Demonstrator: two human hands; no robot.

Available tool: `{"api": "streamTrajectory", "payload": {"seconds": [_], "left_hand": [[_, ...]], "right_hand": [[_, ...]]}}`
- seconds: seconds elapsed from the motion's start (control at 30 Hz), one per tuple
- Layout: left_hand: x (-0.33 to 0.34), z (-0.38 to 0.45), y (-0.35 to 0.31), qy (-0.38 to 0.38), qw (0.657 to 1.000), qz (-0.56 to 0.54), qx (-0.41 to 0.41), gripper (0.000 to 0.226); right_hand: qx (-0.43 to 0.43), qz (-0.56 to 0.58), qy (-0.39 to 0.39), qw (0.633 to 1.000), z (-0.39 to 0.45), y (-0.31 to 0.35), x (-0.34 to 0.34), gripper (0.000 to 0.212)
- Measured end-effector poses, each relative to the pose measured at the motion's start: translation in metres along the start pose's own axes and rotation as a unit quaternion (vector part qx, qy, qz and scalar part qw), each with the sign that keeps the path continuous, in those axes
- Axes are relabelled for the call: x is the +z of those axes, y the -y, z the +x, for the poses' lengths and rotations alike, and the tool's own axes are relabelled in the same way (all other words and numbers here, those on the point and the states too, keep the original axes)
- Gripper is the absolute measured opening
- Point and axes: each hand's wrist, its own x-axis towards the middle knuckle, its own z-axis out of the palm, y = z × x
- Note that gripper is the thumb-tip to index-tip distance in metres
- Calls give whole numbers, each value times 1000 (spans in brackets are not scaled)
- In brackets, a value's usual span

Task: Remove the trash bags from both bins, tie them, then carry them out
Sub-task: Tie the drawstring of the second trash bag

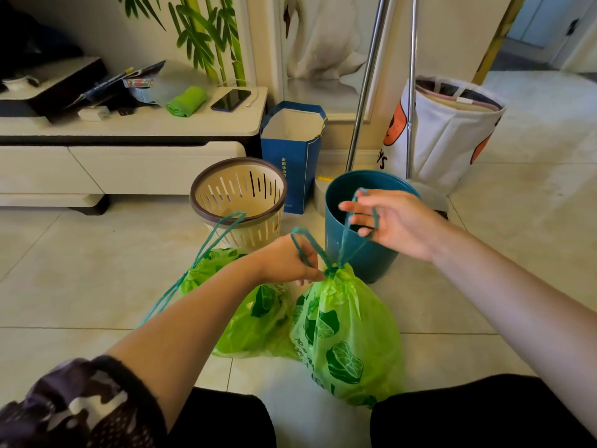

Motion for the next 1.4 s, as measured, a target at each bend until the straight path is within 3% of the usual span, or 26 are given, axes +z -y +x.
{"api": "streamTrajectory", "payload": {"seconds": [0.07, 0.13, 0.23, 0.3, 0.37, 0.47, 0.53, 0.63, 0.77, 0.87, 0.97, 1.1, 1.2, 1.3, 1.37, 1.4], "left_hand": [[0, 1, -4, -6, 1000, -19, 16, 21], [-1, 1, -6, -17, 998, -59, 24, 12], [-7, -1, -1, -30, 997, -75, 3, 14], [-15, -7, 4, -14, 997, -76, -24, 18], [-26, -20, 14, -28, 996, -82, -38, 17], [-45, -51, 54, -162, 979, -83, -88, 11], [-53, -76, 93, -266, 949, -73, -155, 17], [-50, -110, 143, -336, 905, -56, -255, 10], [-30, -132, 185, -276, 891, -37, -358, 34], [-19, -133, 197, -258, 888, -31, -379, 40], [-16, -131, 202, -248, 887, -40, -388, 35], [-22, -132, 199, -237, 894, -26, -379, 10], [-33, -129, 183, -280, 879, -157, -353, 19], [-48, -119, 161, -328, 821, -363, -295, 18], [-58, -106, 145, -325, 790, -458, -246, 11], [-62, -99, 139, -322, 781, -489, -218, 18]], "right_hand": [[-26, -151, 36, 987, -7, -3, 24, 33], [-65, -336, 53, 938, -11, -11, 42, 48], [-156, -466, 11, 871, -11, -21, 53, 35], [-189, -450, -28, 873, -10, -21, 53, 15], [-189, -395, -49, 898, -8, -16, 54, 10], [-168, -309, -42, 935, -7, -10, 58, 18], [-155, -283, -25, 946, -6, -9, 63, 19], [-142, -278, -10, 950, -6, -11, 69, 19], [-142, -291, -12, 946, -5, -12, 75, 19], [-143, -292, -16, 946, -4, -14, 76, 19], [-140, -299, -18, 944, -3, -17, 74, 18], [-134, -294, -29, 946, 0, -18, 71, 20], [-131, -283, -33, 950, 3, -20, 70, 21], [-125, -274, -32, 953, 5, -22, 73, 20], [-124, -265, -34, 956, 8, -23, 74, 20], [-123, -262, -36, 956, 10, -22, 74, 21]]}}
